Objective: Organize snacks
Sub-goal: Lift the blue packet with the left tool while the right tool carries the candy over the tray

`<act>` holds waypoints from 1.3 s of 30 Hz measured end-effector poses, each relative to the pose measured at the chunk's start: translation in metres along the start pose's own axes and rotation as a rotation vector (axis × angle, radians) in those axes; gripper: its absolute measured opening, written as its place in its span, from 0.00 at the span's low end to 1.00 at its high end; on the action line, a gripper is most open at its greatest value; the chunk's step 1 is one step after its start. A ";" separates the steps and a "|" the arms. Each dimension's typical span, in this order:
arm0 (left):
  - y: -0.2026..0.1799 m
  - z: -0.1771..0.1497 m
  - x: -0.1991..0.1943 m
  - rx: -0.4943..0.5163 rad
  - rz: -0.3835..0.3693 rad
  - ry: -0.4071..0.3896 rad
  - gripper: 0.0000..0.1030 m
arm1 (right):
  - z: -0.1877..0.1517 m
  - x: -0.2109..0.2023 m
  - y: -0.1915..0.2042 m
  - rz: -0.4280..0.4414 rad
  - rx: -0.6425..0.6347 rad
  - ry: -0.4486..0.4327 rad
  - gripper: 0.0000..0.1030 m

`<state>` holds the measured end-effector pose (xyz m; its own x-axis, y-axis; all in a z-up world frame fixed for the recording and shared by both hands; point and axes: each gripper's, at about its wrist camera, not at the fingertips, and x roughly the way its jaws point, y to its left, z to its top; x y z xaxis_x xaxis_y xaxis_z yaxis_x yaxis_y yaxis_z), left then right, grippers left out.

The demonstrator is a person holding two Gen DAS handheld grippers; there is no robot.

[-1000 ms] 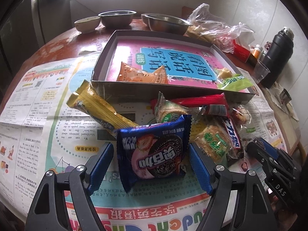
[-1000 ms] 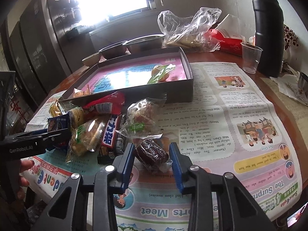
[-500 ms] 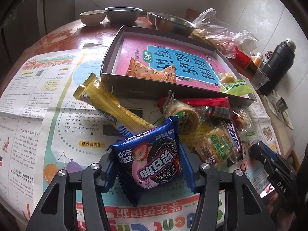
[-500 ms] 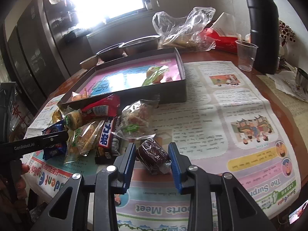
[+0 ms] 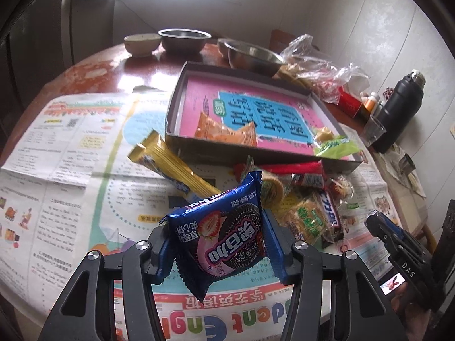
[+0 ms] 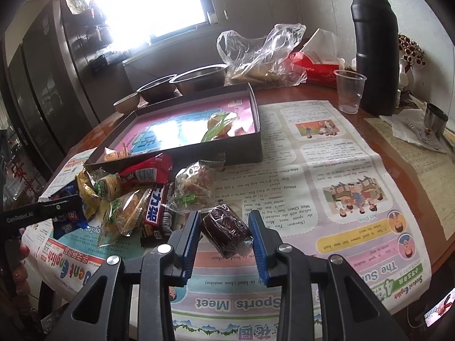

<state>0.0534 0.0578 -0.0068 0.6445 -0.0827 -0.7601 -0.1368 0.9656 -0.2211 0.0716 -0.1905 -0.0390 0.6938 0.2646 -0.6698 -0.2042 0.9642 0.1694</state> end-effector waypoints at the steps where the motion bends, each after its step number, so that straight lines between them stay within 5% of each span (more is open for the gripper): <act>1: 0.000 0.001 -0.002 0.000 -0.005 -0.006 0.54 | 0.001 -0.001 0.000 0.001 0.001 -0.005 0.34; 39: -0.039 0.061 0.035 0.047 -0.066 -0.026 0.51 | 0.054 0.026 -0.009 0.025 0.025 -0.071 0.34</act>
<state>0.1275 0.0320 0.0122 0.6701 -0.1412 -0.7287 -0.0578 0.9688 -0.2410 0.1284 -0.1913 -0.0190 0.7358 0.2882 -0.6128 -0.2053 0.9573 0.2037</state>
